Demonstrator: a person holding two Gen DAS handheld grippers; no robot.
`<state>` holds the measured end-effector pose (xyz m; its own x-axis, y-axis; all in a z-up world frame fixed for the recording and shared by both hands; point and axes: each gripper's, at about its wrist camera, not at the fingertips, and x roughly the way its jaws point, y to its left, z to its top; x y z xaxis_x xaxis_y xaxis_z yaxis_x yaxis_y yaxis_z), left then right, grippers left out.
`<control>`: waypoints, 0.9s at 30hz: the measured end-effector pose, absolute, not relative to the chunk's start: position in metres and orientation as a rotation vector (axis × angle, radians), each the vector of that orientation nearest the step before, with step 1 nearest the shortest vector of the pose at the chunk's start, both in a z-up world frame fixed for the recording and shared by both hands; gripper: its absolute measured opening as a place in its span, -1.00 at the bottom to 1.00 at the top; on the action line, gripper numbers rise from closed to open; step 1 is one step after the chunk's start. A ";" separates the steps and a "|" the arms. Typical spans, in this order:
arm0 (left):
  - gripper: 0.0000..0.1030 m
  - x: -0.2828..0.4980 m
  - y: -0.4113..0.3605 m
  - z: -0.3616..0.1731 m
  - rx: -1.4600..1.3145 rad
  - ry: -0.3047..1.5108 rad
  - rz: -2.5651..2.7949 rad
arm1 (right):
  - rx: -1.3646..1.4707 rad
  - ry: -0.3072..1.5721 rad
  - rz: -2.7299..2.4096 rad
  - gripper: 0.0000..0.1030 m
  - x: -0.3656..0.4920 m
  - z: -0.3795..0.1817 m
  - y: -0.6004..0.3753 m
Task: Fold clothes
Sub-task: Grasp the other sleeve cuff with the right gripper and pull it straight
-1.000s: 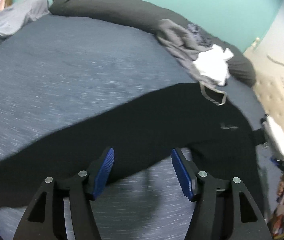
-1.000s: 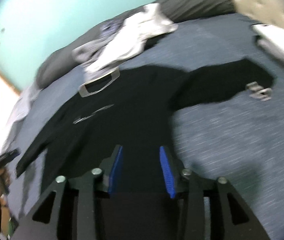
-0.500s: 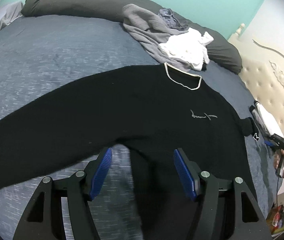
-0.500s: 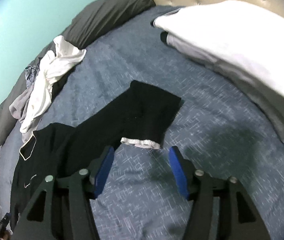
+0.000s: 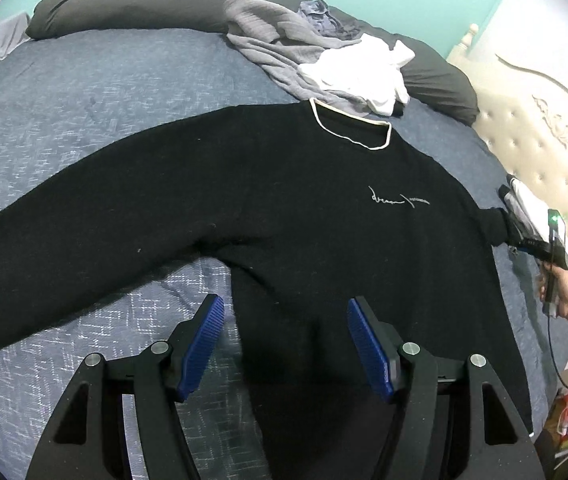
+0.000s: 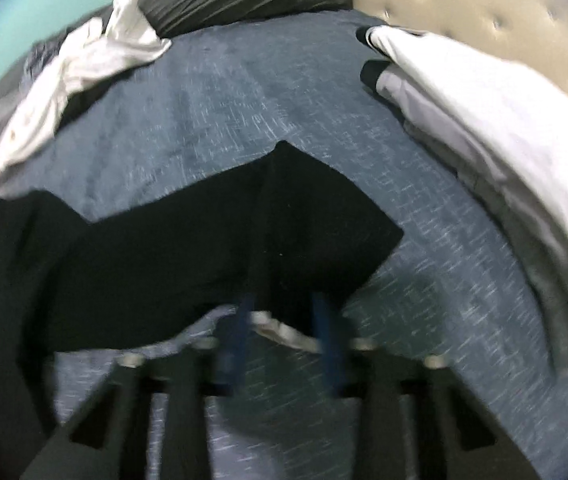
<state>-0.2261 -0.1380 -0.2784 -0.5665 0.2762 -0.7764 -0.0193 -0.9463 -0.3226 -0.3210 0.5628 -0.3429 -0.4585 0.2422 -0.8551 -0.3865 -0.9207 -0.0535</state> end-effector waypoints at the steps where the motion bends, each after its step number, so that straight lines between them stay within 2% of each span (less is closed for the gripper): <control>1: 0.33 -0.226 -0.139 -0.278 -1.366 -0.420 2.609 | -1.366 0.202 2.400 -0.86 -0.319 -0.341 0.564; 6: 0.33 -0.223 -0.145 -0.268 -1.358 -0.443 2.621 | -1.302 0.188 2.453 -0.88 -0.298 -0.314 0.572; 16: 0.33 -0.199 -0.145 -0.219 -1.286 -0.408 2.656 | -1.185 0.043 2.657 -0.89 -0.207 -0.221 0.595; 21: 0.33 -0.190 -0.141 -0.198 -1.266 -0.374 2.668 | -1.267 0.028 2.702 -0.89 -0.153 -0.232 0.599; 27: 0.33 -0.182 -0.134 -0.182 -1.255 -0.356 2.667 | -1.315 0.202 2.663 -0.89 -0.106 -0.264 0.615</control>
